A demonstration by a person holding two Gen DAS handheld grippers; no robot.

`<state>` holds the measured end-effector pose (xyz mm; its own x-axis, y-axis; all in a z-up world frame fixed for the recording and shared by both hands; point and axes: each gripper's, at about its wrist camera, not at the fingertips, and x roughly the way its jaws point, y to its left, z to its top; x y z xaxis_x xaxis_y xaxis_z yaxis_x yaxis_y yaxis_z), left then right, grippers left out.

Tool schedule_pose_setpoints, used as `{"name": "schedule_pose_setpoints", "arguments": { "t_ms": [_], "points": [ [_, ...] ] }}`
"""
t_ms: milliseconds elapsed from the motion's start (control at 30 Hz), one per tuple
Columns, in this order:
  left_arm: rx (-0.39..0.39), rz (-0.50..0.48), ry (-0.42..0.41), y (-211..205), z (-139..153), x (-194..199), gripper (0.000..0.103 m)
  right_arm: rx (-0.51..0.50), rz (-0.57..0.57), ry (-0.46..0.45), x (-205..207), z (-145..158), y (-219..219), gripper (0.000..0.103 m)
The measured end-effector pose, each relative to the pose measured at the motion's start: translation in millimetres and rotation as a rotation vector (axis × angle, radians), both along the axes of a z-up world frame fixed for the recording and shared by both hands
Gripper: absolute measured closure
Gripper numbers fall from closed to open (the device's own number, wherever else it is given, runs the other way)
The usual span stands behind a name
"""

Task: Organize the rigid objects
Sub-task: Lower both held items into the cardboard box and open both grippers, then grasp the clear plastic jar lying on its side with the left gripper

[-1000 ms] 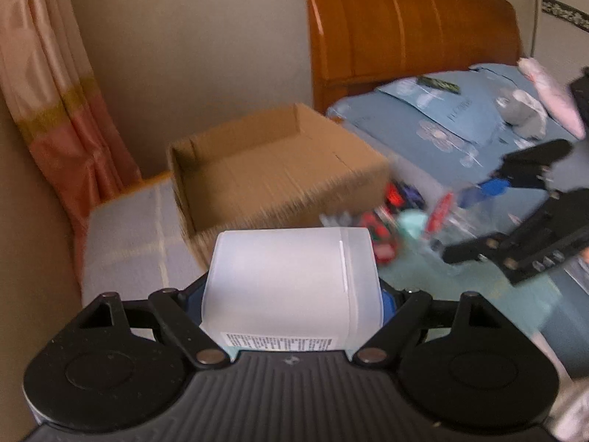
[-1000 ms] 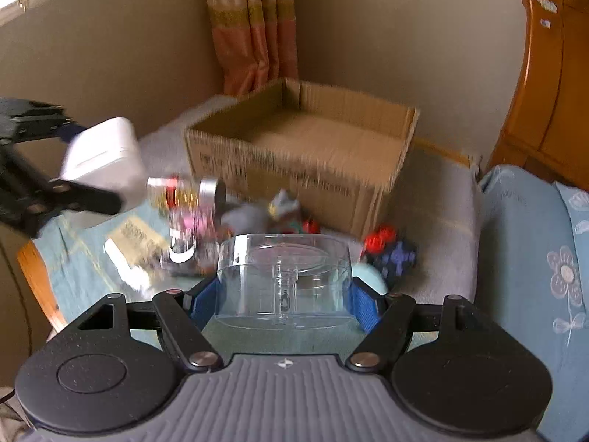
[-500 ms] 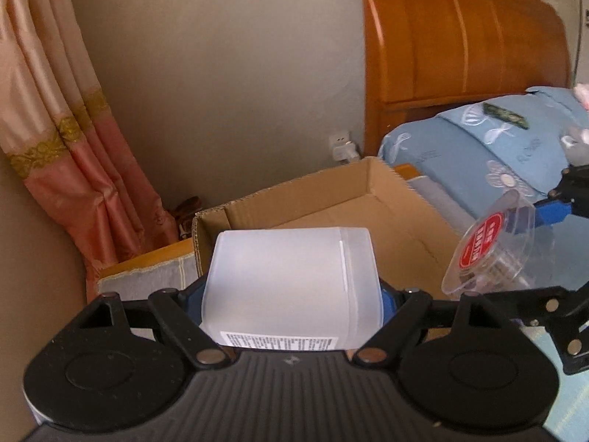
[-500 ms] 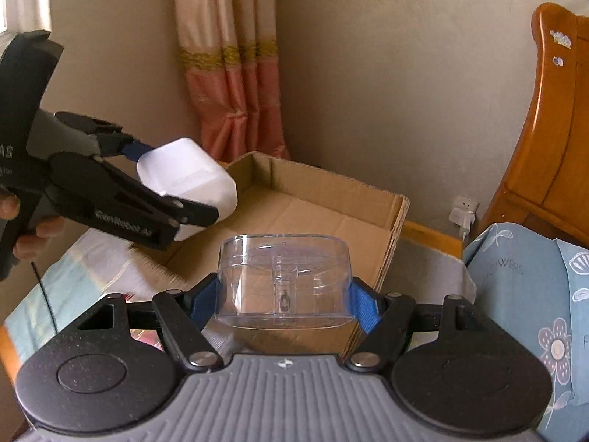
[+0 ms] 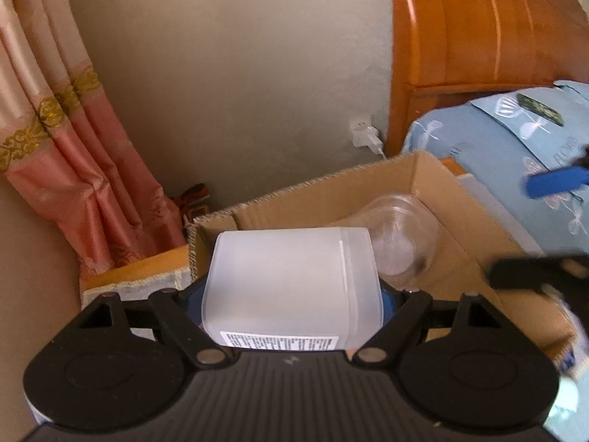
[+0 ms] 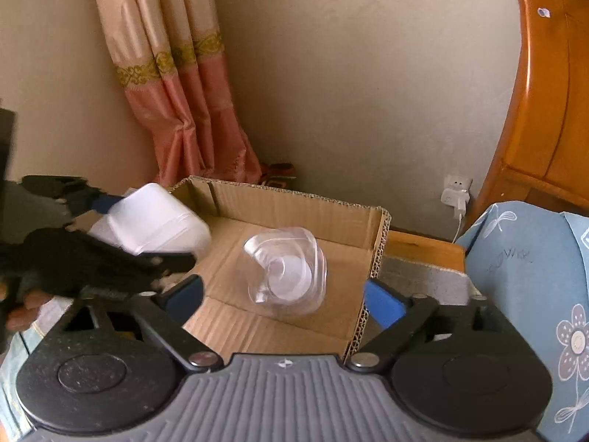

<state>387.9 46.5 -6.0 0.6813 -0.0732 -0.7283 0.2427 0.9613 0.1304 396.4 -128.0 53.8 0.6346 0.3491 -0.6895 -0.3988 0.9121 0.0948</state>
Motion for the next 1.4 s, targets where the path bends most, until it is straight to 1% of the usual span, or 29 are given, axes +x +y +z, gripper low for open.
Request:
{"name": "schedule_pose_setpoints", "arguments": {
  "t_ms": [67, 167, 267, 367, 500, 600, 767, 900, 1033, 1133, 1233, 1300, 1400],
  "points": [
    [0.008, 0.022, -0.023, 1.5, 0.6, 3.4, 0.016, 0.010, 0.012, 0.002, -7.4, 1.6, -2.9, 0.000],
    [-0.007, 0.032, -0.011, 3.3, 2.3, 4.2, 0.015, 0.025, 0.020, 0.000, -19.7, 4.4, -7.3, 0.000],
    [-0.019, 0.038, -0.018, 6.0, 8.6, -5.3, 0.014, 0.015, 0.020, -0.011, -32.6, 8.9, -9.9, 0.000],
    [-0.023, 0.039, -0.038, 8.5, 16.9, -22.9, 0.008, 0.013, 0.017, -0.011, -45.6, 11.5, -11.5, 0.000],
    [-0.024, 0.037, -0.059, 9.9, 30.3, -47.6, 0.007, 0.025, -0.001, -0.010, -64.2, 15.2, -15.3, 0.000],
    [-0.034, 0.032, -0.072, 8.5, 39.1, -67.5, 0.004, 0.016, 0.000, -0.028, -84.8, 18.0, -15.9, 0.000],
    [-0.041, 0.020, -0.092, 6.6, 49.9, -102.4, 0.003, -0.023, 0.009, -0.054, -121.2, 20.8, -11.9, 0.000],
    [-0.062, 0.011, -0.096, 3.5, 55.2, -133.4, 0.002, -0.053, 0.027, -0.106, -154.1, 19.7, -8.8, 0.000],
    [-0.070, -0.014, -0.102, -2.7, 53.2, -167.1, 0.001, -0.073, 0.026, -0.134, -182.9, 8.6, -8.4, 0.000],
    [-0.069, -0.031, -0.117, -7.8, 48.1, -192.9, 0.001, -0.067, 0.008, -0.127, -200.1, -5.6, -12.2, 0.000],
    [-0.062, -0.034, -0.131, -10.9, 39.1, -217.0, 0.001, -0.114, -0.029, -0.131, -215.5, -25.2, -15.9, 0.000],
    [-0.064, -0.022, -0.125, -10.2, 30.2, -233.0, 0.001, -0.134, -0.049, -0.111, -222.1, -42.0, -19.7, 0.000],
    [-0.086, 0.000, -0.106, -5.5, 18.8, -253.0, 0.001, -0.163, -0.083, -0.041, -228.0, -70.8, -29.6, 0.000]
  ]
}}
